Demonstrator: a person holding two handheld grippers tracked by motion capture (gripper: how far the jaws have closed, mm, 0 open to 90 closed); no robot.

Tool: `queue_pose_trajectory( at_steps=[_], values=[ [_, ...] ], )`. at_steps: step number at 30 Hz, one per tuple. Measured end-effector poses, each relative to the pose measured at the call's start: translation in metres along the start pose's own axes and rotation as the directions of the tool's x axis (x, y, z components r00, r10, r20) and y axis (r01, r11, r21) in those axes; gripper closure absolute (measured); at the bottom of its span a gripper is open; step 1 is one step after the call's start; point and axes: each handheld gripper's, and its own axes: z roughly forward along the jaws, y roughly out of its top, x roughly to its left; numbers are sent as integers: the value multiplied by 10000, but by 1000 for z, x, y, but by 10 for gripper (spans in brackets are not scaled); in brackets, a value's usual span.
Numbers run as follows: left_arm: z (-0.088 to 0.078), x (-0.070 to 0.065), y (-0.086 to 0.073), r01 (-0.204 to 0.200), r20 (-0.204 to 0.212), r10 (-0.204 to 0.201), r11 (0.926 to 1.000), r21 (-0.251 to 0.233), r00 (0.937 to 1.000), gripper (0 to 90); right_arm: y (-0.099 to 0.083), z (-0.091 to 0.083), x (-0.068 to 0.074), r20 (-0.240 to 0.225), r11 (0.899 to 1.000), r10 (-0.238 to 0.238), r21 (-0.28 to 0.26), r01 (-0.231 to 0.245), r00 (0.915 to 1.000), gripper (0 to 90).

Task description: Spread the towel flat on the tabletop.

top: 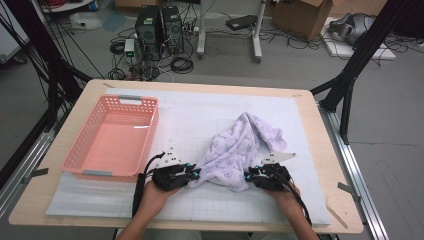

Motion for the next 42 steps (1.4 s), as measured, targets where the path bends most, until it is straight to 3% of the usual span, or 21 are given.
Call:
queue_pose_trajectory(
  at_steps=[1, 6, 12, 14, 18, 20, 22, 26, 28, 29, 30, 31, 32, 34, 36, 37, 38, 39, 40, 41, 42],
  values=[
    [-2, -1, 1, -53, 50, 54, 9999, -104, 10000, 768, 0, -4, 0, -23, 9999, -159, -53, 159, 9999, 848],
    [-18, -13, 16, -470, 392, 502, 9957, -794, 9980, 769, -4, -45, -2, 78, 9976, -4, -689, 9, 10000, 850],
    [-12, -19, 29, -582, 819, 679, 9916, -1156, 9943, 762, -2, -90, -11, 718, 9856, 327, -1676, -203, 9969, 853],
    [-4, -19, 35, -527, 831, 634, 9908, -1250, 9945, 755, 5, -94, -15, 1109, 9840, 470, -1763, -269, 9927, 853],
    [21, -2, 50, -399, -6, 400, 9945, -964, 9992, 741, 25, -87, -31, 1889, 9756, 872, -2146, -456, 9781, 853],
    [25, 3, 53, -384, -193, 368, 9952, -901, 9991, 744, 36, -76, -40, 2183, 9727, 1034, -2260, -528, 9704, 853],
    [38, 16, 57, -174, -848, 104, 9965, -820, 9963, 754, 45, -62, -50, 2524, 9758, 1101, -2111, -563, 9613, 853],
    [54, 32, 57, 130, -1474, -222, 9979, -629, 9888, 747, 62, -35, -67, 3206, 9828, 1045, -1785, -483, 9414, 855],
    [58, 37, 56, 376, -1930, -537, 9956, -864, 9797, 659, 67, -24, -75, 3410, 9840, 1161, -1675, -613, 9329, 855],
    [59, 40, 55, 642, -1972, -832, 9928, -1009, 9768, 597, 69, -20, -78, 3619, 9846, 1203, -1623, -646, 9244, 855],
    [58, 41, 55, 934, -2000, -1150, 9890, -1143, 9730, 528, 71, -16, -81, 3841, 9853, 1230, -1572, -664, 9151, 856],
    [58, 42, 55, 1135, -1863, -1358, 9856, -1255, 9731, 466, 74, -14, -84, 4116, 9852, 1317, -1552, -731, 9018, 856],
    [56, 41, 56, 1135, -1775, -1351, 9854, -1270, 9748, 460, 76, -13, -88, 4377, 9837, 1464, -1595, -836, 8871, 856],
    [54, 37, 57, 871, -1660, -1072, 9885, -1240, 9803, 437, 78, -12, -93, 4925, 9775, 1828, -1837, -1037, 8509, 857],
    [50, 32, 58, 525, -1669, -707, 9924, -1109, 9834, 434, 78, -12, -98, 5294, 9750, 2052, -1835, -1250, 8232, 857],
    [47, 31, 57, 432, -1614, -614, 9926, -1136, 9850, 430, 77, -13, -100, 5379, 9739, 2129, -1837, -1330, 8157, 856],
    [47, 31, 57, 432, -1614, -614, 9926, -1136, 9850, 433, 75, -15, -102, 5407, 9707, 2299, -1871, -1507, 8092, 856],
    [43, 29, 55, 437, -1336, -602, 9914, -1231, 9892, 434, 74, -17, -105, 5395, 9685, 2411, -1870, -1644, 8067, 856],
    [42, 28, 53, 458, -1183, -601, 9916, -1207, 9912, 443, 73, -19, -106, 5317, 9656, 2527, -1910, -1762, 8083, 852],
    [42, 28, 53, 458, -1183, -601, 9916, -1207, 9912, 447, 72, -21, -105, 5170, 9639, 2581, -1955, -1810, 8161, 837],
    [42, 27, 50, 455, -1006, -567, 9928, -1107, 9933, 447, 72, -21, -105, 5170, 9639, 2581, -1955, -1810, 8161, 837]
  ],
)
